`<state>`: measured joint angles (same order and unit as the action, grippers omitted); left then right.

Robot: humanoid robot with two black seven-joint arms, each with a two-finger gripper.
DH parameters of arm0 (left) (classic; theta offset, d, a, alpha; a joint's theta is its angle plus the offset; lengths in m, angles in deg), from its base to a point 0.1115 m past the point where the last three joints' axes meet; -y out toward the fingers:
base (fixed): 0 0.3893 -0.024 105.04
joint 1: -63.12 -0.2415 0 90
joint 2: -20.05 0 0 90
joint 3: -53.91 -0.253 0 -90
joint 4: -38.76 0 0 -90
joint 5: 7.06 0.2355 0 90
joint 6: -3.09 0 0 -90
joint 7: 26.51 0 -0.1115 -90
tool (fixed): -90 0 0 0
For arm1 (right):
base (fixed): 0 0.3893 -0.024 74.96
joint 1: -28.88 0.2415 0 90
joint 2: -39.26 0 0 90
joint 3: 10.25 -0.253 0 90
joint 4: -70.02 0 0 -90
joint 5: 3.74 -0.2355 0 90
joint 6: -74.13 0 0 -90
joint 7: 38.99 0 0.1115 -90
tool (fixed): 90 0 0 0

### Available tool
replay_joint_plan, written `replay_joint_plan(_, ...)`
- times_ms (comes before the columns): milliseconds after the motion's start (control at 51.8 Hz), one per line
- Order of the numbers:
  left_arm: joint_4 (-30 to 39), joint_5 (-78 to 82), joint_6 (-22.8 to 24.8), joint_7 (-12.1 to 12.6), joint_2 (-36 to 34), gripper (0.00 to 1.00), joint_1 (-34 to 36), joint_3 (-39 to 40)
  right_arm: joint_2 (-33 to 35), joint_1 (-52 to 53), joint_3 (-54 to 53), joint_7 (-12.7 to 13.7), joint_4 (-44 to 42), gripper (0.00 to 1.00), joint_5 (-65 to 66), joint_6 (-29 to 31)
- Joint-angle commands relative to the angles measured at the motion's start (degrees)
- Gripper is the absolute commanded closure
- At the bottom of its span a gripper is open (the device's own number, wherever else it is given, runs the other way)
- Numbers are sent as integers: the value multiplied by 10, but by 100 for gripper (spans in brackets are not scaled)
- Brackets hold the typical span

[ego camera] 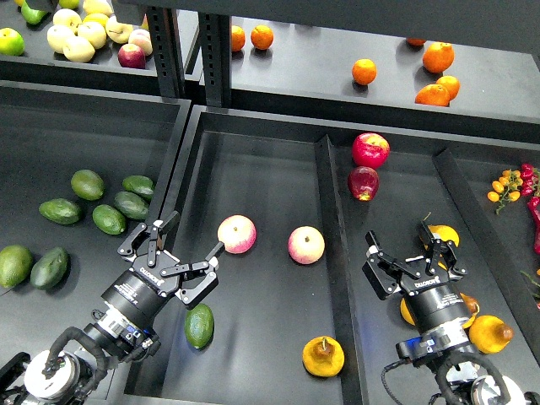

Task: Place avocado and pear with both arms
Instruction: 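Open the left gripper above the small green avocado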

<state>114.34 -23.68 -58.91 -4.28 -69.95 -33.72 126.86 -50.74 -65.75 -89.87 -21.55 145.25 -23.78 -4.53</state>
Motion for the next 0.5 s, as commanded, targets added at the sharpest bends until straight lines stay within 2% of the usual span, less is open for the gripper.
replay_joint_plan(0,-2,1,0,-1,0,1,0,0,0,1,0,0,0,0,0,1)
replay_joint_plan(309,-4,2,0,3,0,1,0,-3,0,1,0,0,0,0,0,0)
replay_joint_plan(483,-4,8,0,32,0,1,2,-6,0,1,0,0,0,0,0,1)
